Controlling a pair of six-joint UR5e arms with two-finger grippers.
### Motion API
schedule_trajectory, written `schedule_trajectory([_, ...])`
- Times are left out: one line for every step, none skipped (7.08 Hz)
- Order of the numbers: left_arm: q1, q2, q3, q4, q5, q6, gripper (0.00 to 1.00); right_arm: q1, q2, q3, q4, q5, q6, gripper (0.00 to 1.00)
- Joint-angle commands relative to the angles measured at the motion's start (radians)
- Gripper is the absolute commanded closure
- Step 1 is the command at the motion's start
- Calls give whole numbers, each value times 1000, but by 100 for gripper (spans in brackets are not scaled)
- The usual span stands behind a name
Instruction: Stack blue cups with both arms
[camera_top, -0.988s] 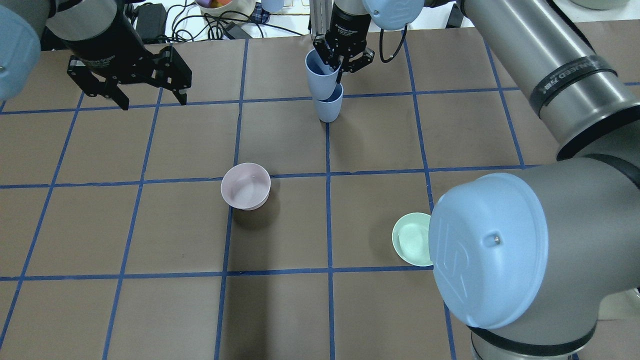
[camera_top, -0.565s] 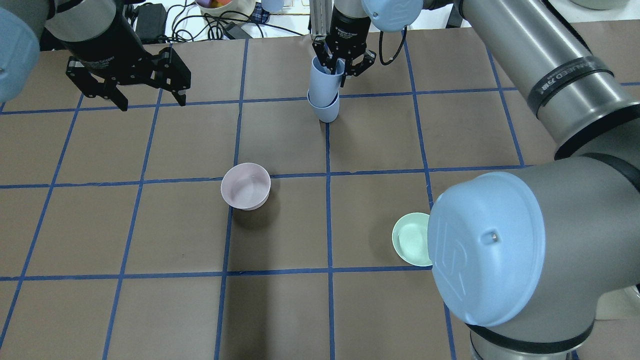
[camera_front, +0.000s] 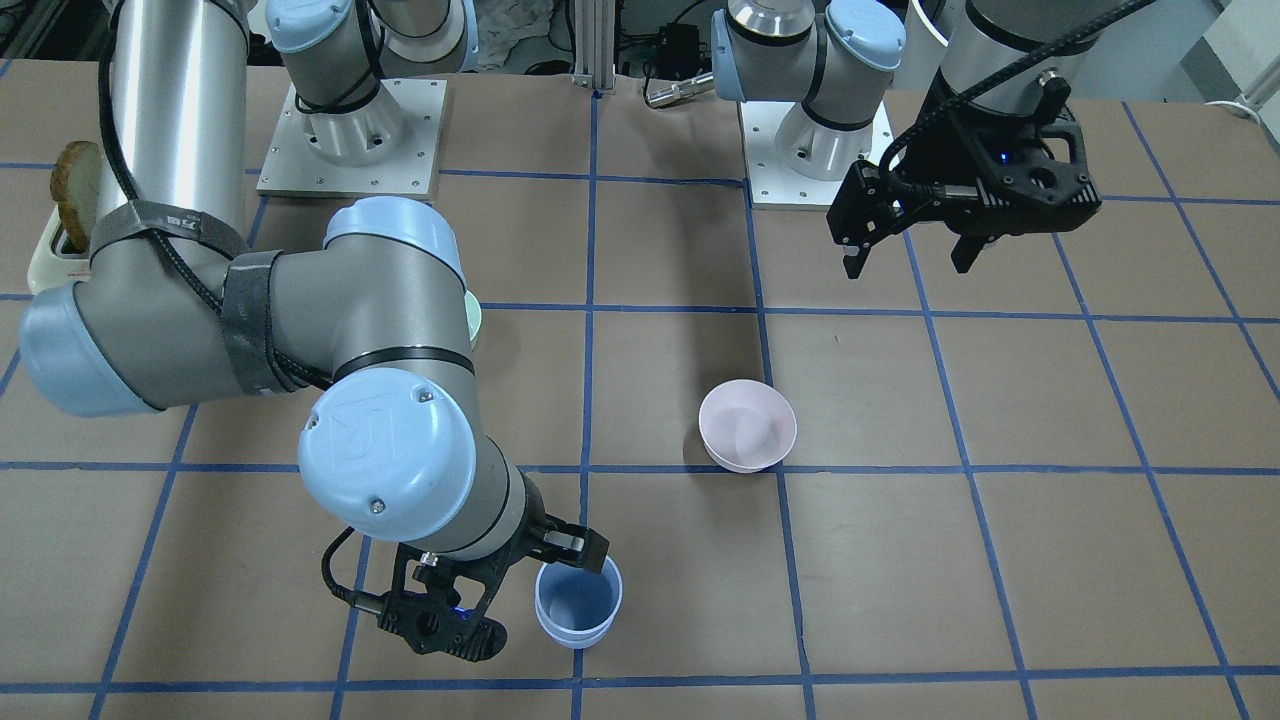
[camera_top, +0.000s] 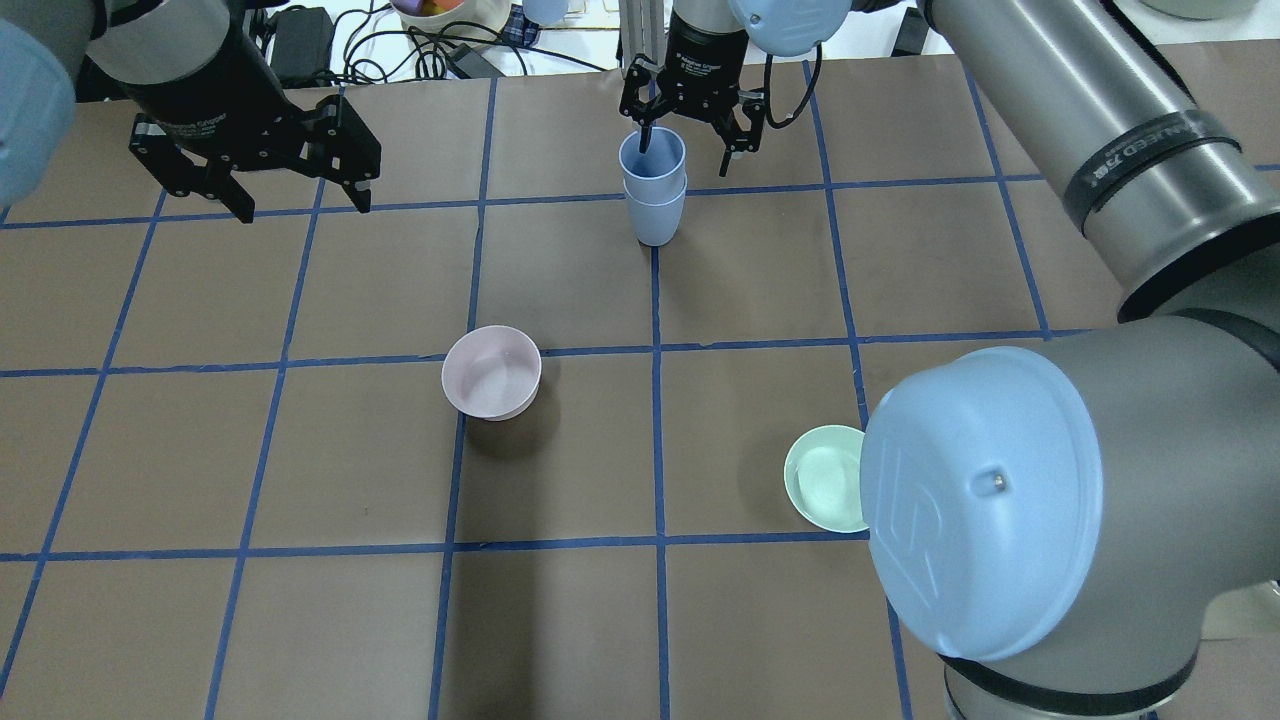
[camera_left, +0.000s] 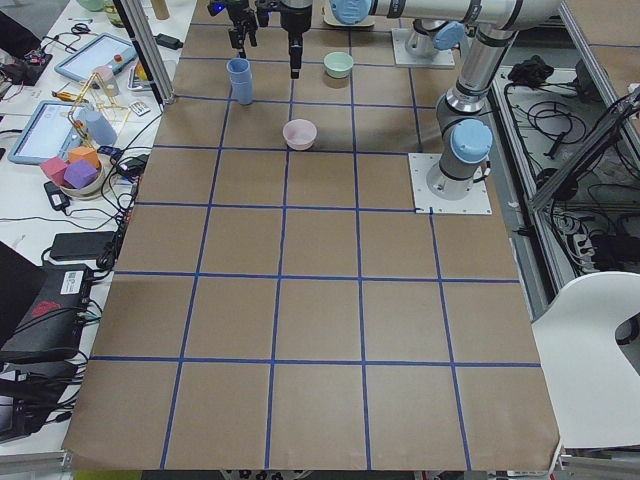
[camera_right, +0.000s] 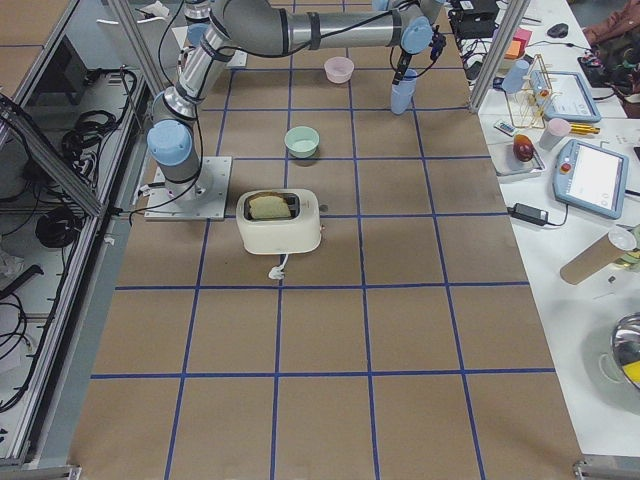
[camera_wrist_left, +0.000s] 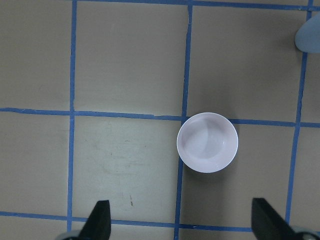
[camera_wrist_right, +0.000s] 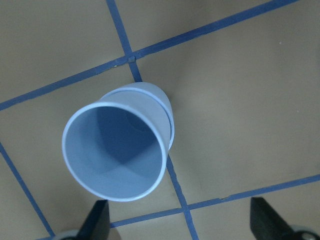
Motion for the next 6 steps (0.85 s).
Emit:
schedule_trajectory([0, 2, -2, 0, 0, 0, 0, -10, -4, -4, 9, -9, -6, 0])
schedule_trajectory([0, 3, -2, 0, 0, 0, 0, -28, -33, 2, 23, -9, -9, 0])
schedule_trajectory([0, 6, -6, 0, 0, 0, 0, -54, -77, 7, 24, -9, -47, 0])
schedule_trajectory([0, 8, -9, 0, 0, 0, 0, -75, -132, 14, 81, -46, -137, 0])
schedule_trajectory([0, 9, -9, 0, 0, 0, 0, -101, -183, 32, 162, -139, -255, 0])
schedule_trajectory([0, 9, -9, 0, 0, 0, 0, -134, -249, 68, 199, -140, -312, 0])
